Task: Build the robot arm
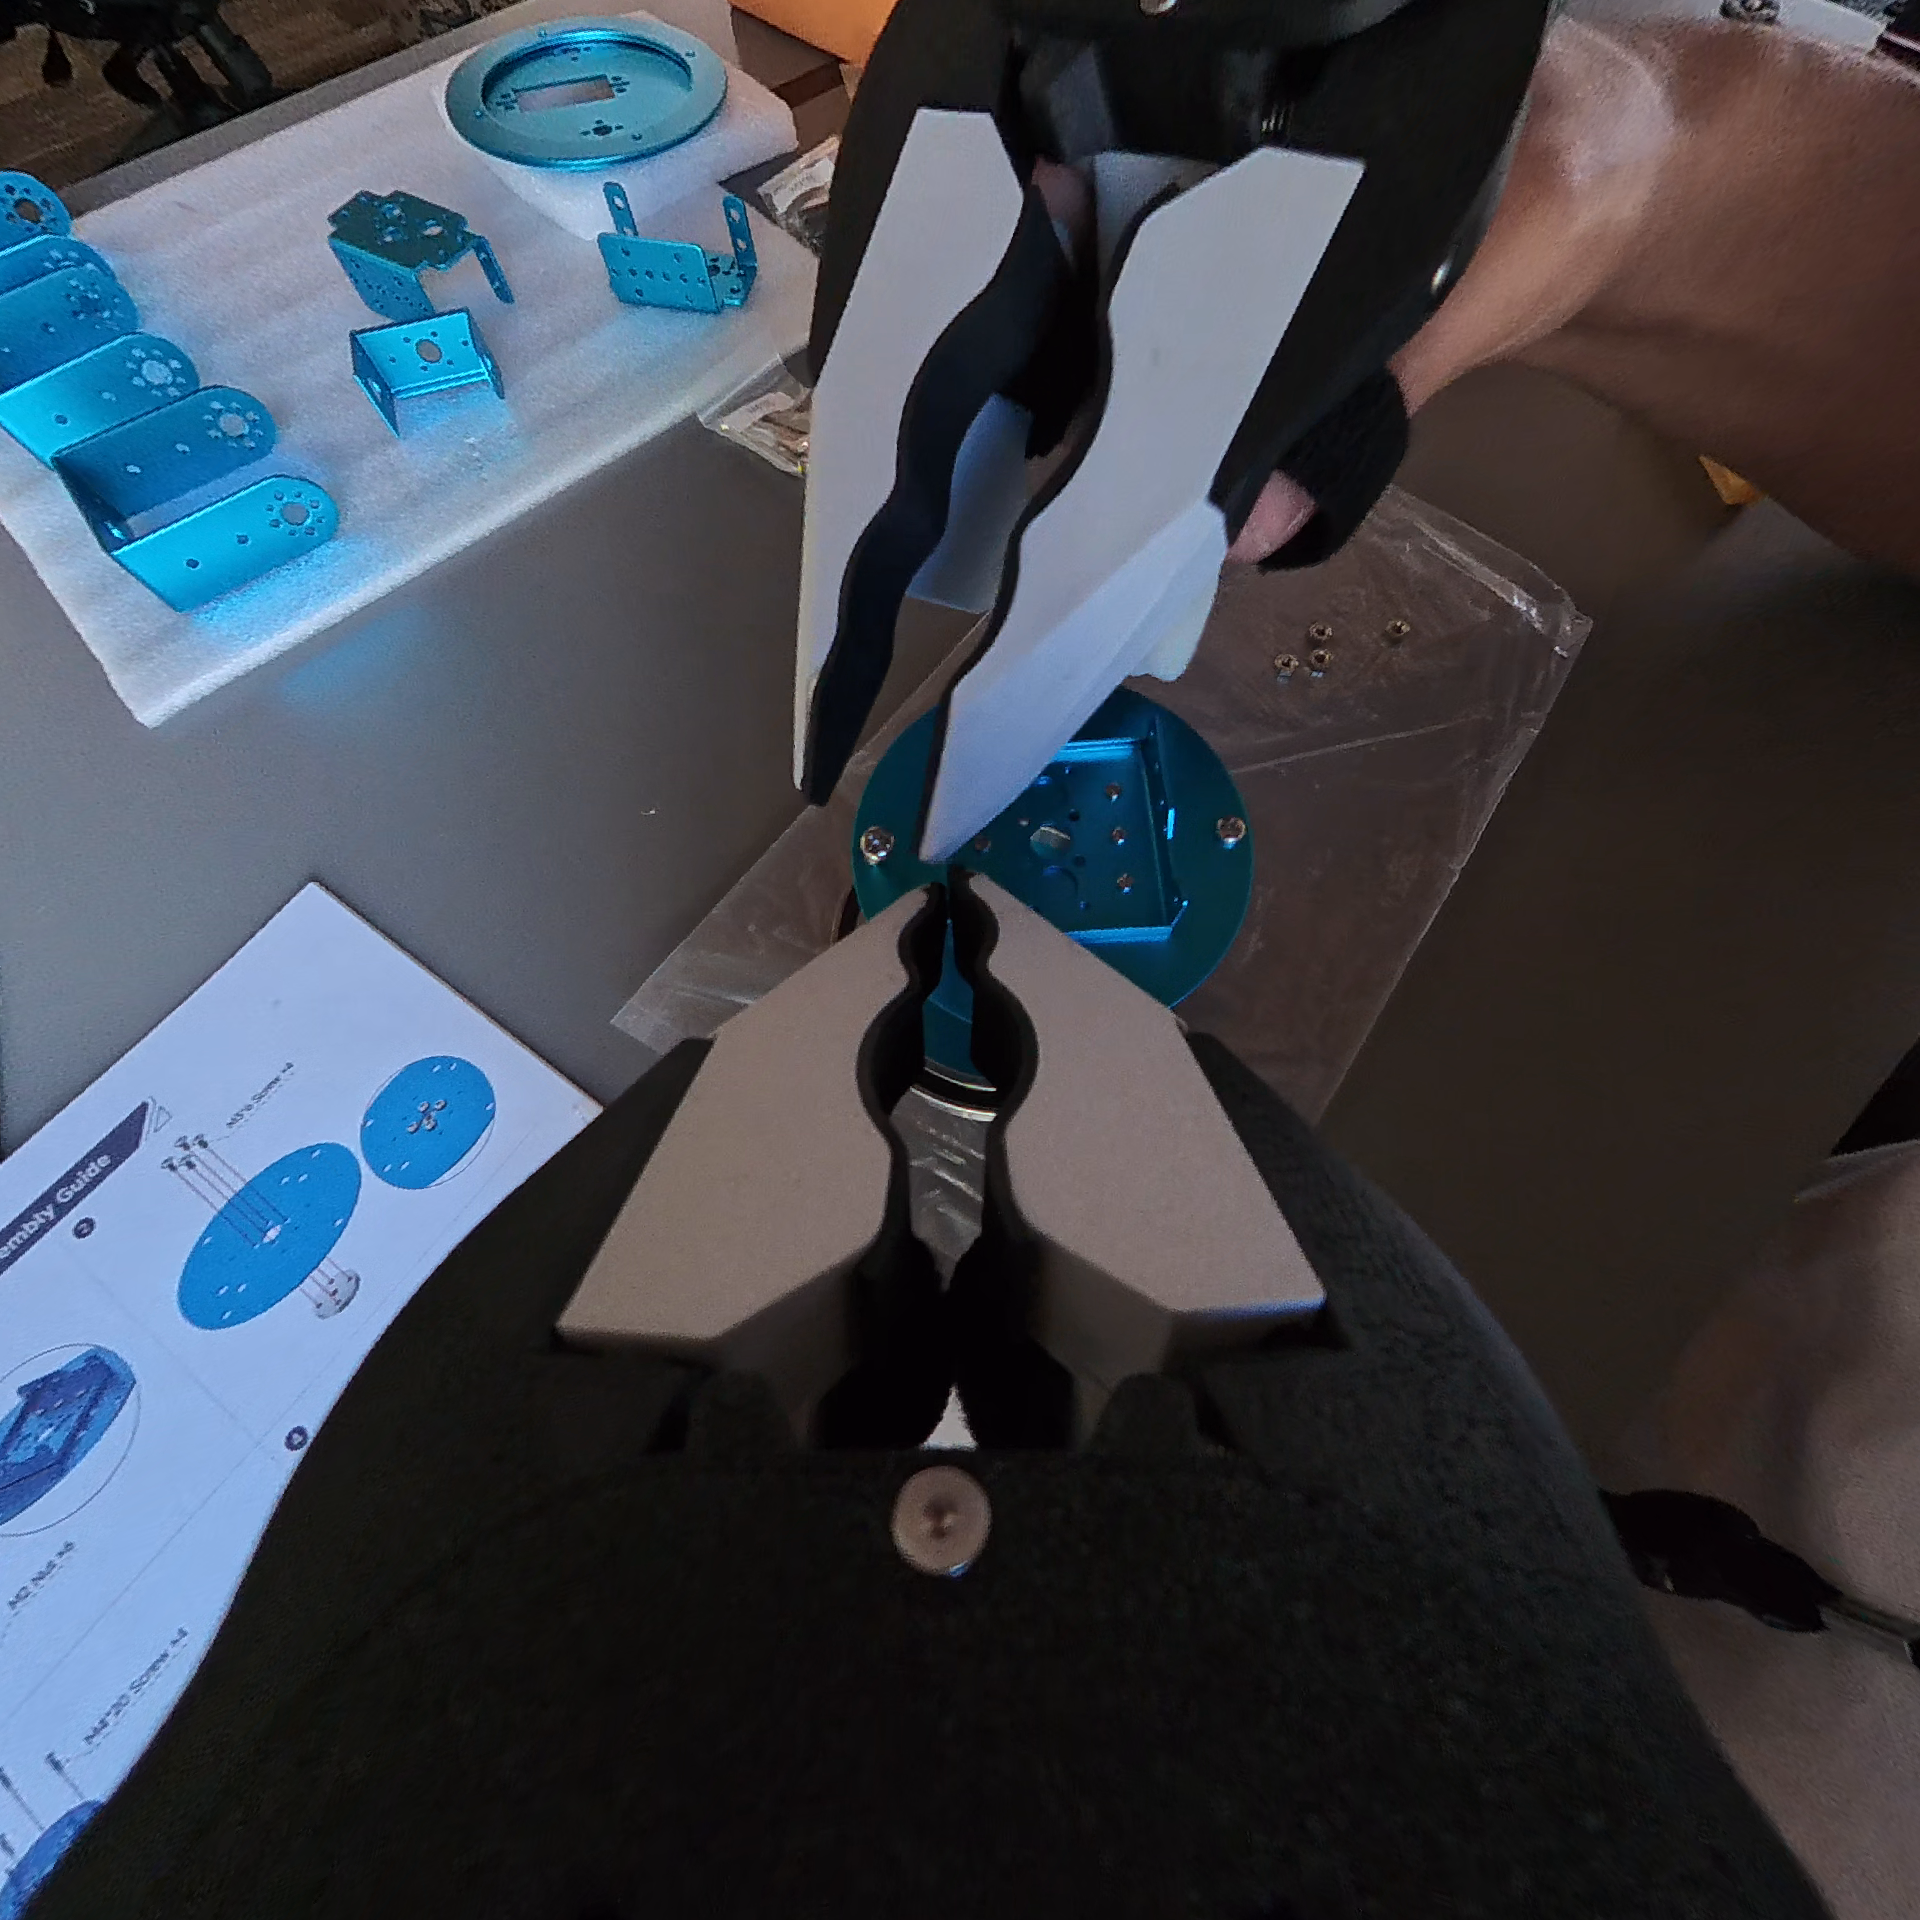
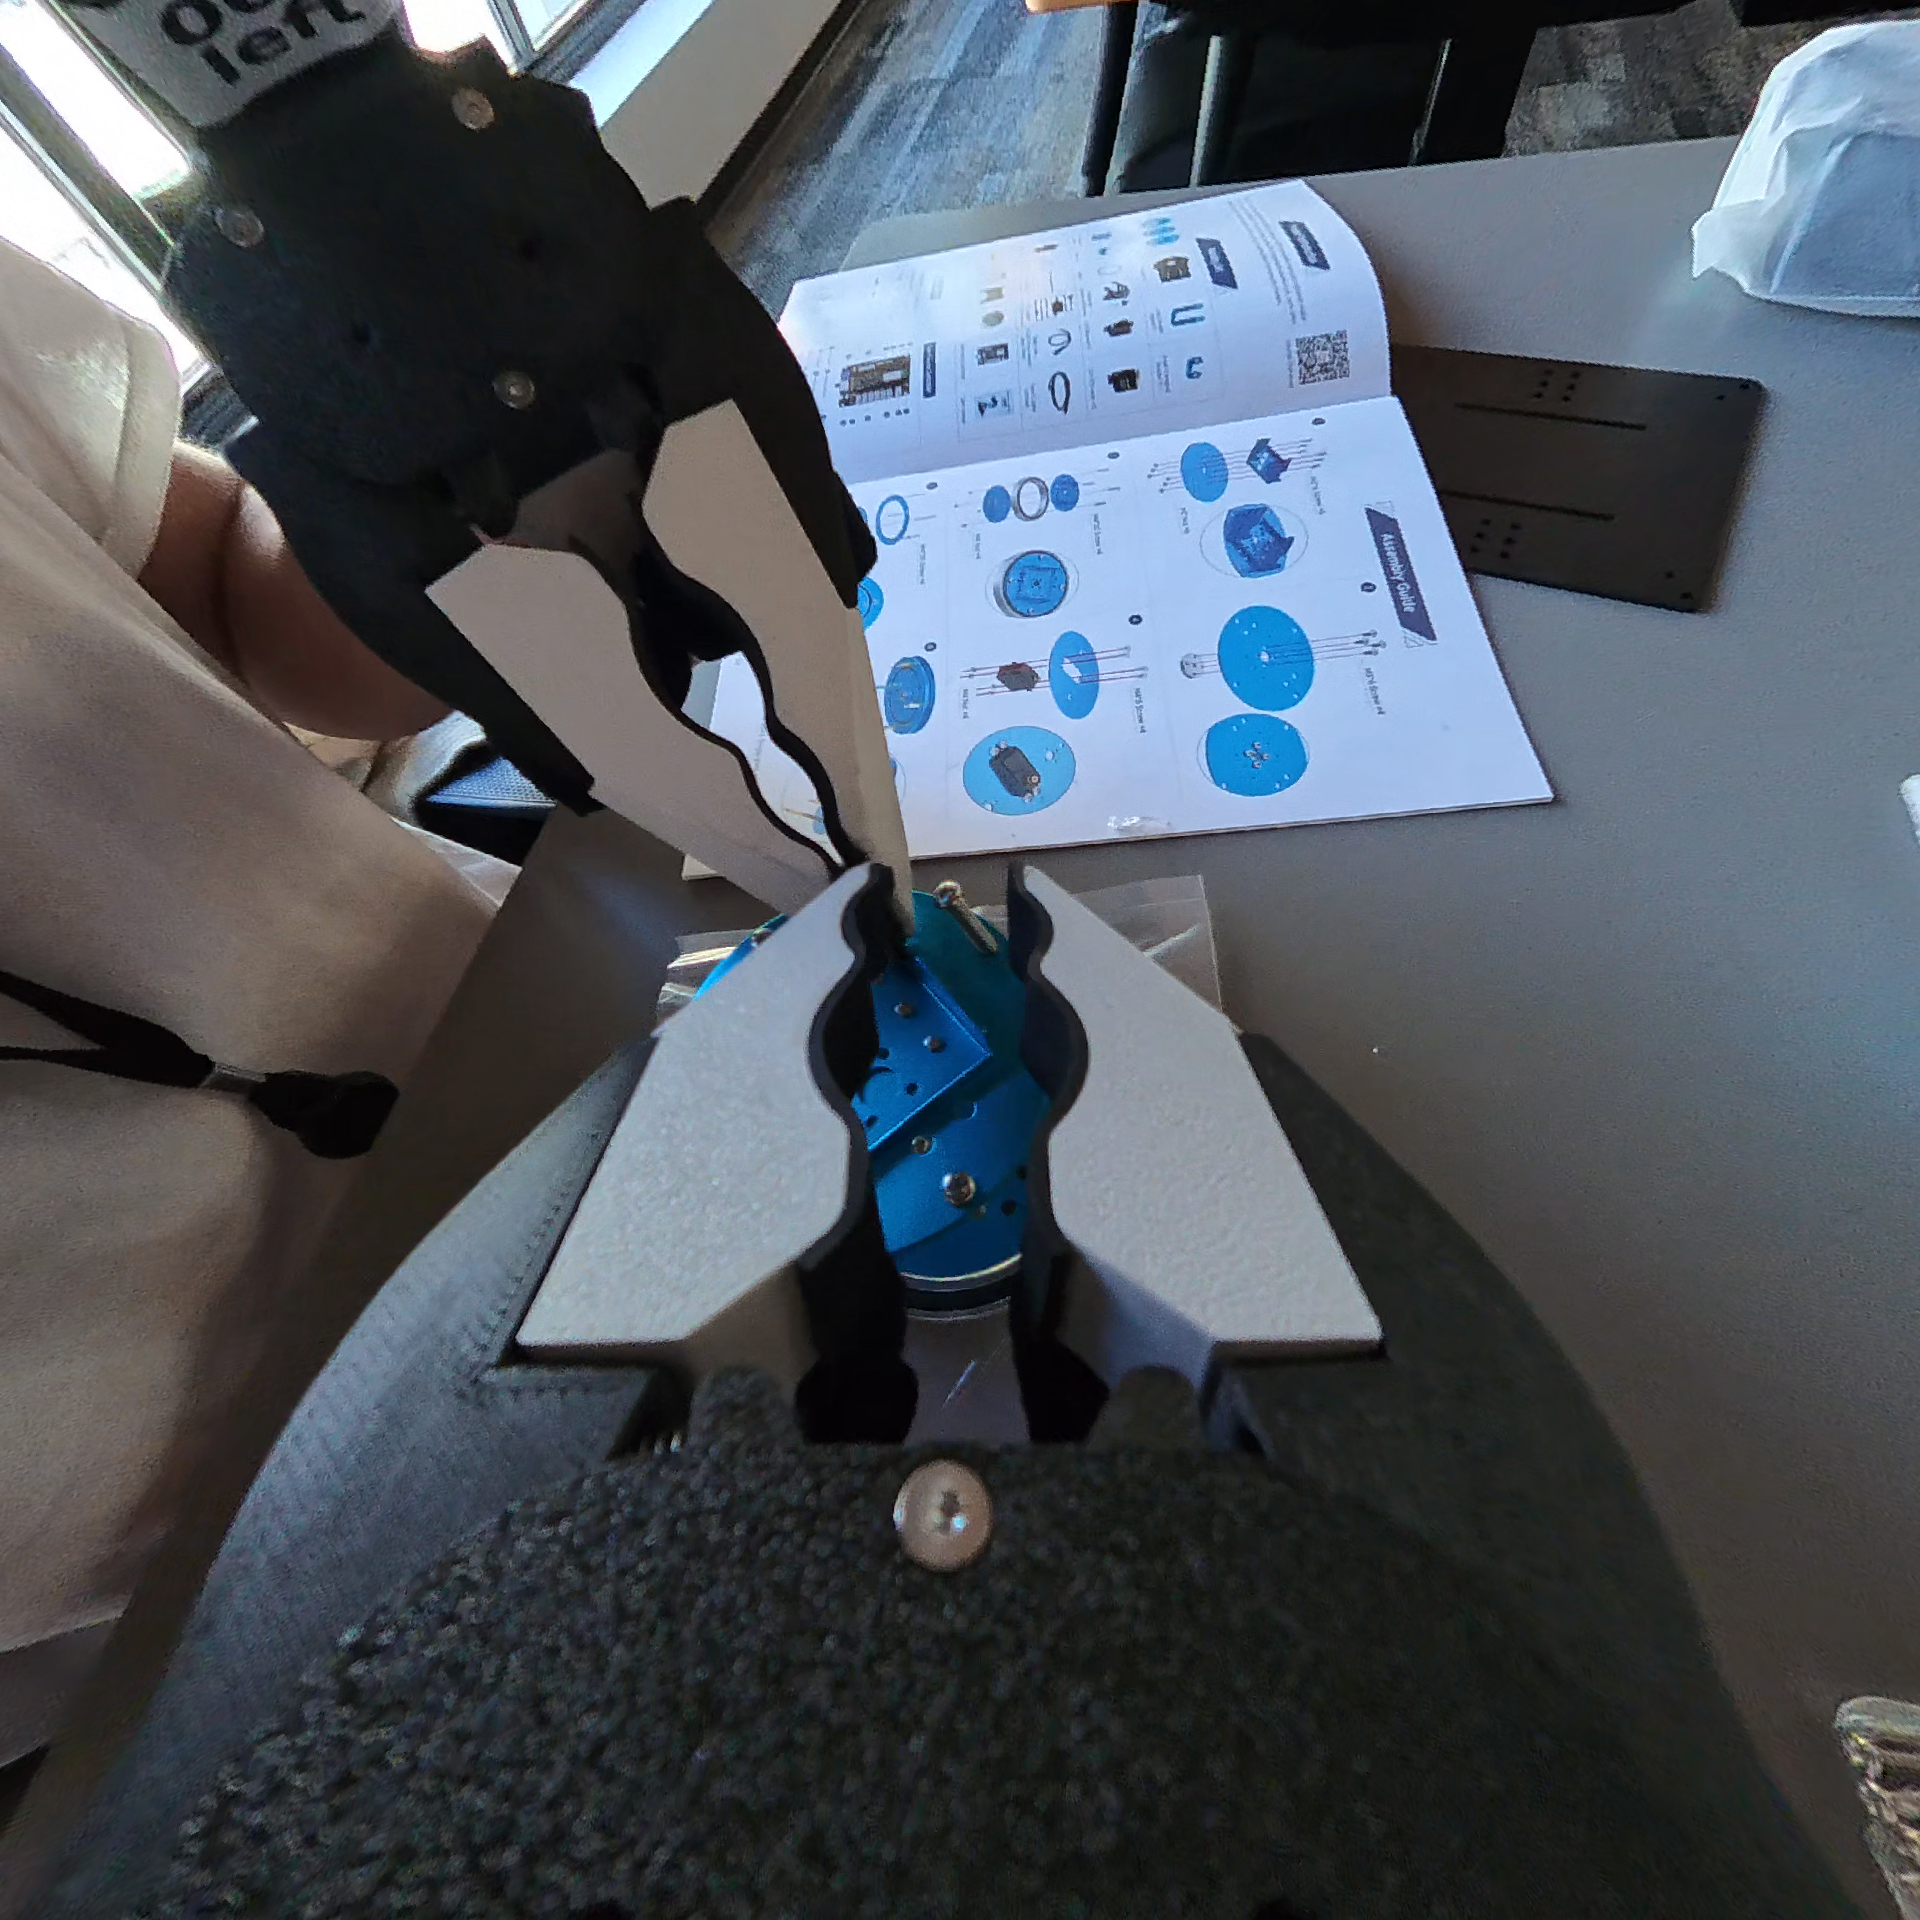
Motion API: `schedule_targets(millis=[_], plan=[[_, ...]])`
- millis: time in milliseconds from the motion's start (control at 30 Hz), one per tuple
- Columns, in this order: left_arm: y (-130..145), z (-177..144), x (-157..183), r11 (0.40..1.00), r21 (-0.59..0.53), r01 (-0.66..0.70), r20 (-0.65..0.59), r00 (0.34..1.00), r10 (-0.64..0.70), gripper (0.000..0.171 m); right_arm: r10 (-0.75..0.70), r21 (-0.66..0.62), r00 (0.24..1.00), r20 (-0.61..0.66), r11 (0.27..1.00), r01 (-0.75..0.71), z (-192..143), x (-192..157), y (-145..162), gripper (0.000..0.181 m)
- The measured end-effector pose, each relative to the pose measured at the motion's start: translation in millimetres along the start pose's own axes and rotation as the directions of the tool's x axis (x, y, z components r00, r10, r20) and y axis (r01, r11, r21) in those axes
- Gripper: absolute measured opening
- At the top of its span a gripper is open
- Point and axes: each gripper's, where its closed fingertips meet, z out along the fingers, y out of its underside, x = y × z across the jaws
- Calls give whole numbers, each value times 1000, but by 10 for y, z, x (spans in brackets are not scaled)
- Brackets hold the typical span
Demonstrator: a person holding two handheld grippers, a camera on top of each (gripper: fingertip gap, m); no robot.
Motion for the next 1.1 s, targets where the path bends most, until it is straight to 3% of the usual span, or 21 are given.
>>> schedule_targets(millis=[300, 500, 600, 800, 967, 1100], plan=[[-18, -4, 10, 1000, 4, -8, 1, 1000, 8, 0, 2, -8, 1000, -17, 1000, -2, -17, 45, 31, 2], [-33, -26, 3, 1000, 12, -7, 4, 1000, 7, 0, 28, -3, 1000, -5, 1000, -28, -39, 37, 42, 8], [-29, -27, -52, 1000, 14, 8, 15, 1000, -9, 0, 39, 31, 999, -33, 999, -38, -165, 57, -8, 21], [-60, -43, -189, 998, 29, 60, 48, 997, -61, 0, -39, 10, 980, -196, 999, 41, -302, -116, 209, 35], [-39, -23, -224, 996, 25, 87, 68, 994, -89, 0, -113, 26, 908, -403, 991, 135, -302, -199, 189, 35], [-35, -8, -225, 994, 29, 110, 102, 988, -112, 0, -22, 40, 868, -496, 998, 49, -239, -158, 198, 51]])
